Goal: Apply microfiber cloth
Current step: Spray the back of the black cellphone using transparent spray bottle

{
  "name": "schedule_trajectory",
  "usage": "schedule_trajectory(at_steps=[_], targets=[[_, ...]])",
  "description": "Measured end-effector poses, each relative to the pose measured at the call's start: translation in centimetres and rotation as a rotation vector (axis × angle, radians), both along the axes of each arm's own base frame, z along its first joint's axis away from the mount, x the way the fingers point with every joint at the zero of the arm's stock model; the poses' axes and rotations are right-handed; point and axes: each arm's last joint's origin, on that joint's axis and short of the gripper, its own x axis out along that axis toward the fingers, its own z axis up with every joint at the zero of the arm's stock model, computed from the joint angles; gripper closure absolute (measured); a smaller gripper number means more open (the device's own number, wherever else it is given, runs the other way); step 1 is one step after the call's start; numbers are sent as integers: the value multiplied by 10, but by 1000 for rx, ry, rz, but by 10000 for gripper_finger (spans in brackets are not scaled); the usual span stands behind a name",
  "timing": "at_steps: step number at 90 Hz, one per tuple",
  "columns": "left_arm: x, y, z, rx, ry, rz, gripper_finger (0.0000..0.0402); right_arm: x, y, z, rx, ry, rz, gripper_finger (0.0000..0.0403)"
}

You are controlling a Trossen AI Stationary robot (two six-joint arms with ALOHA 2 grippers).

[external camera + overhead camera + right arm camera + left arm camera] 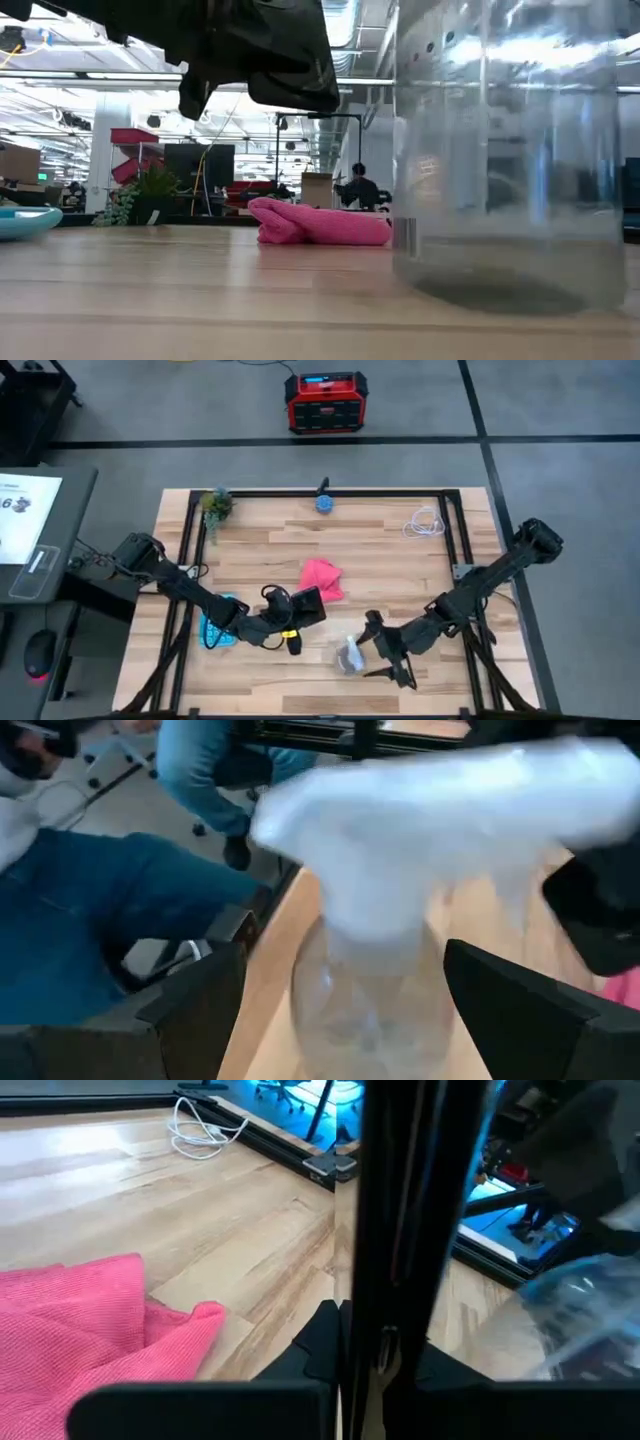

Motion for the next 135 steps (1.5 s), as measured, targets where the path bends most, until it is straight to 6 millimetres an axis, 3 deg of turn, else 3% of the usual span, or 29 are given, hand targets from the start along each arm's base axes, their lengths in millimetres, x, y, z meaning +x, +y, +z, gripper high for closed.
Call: schedule_trajectory(at_steps=[37, 64, 135], targets=[[-1, -1, -1, 3, 5, -3, 395, 6, -5, 3, -8, -61, -95, 78], [-1, -1, 0, 1, 3, -4, 395, 20, 9, -9, -42, -117, -2, 78], [-1, -1, -1, 4, 9, -4, 395, 25, 11, 2, -81, -165, 89, 78]])
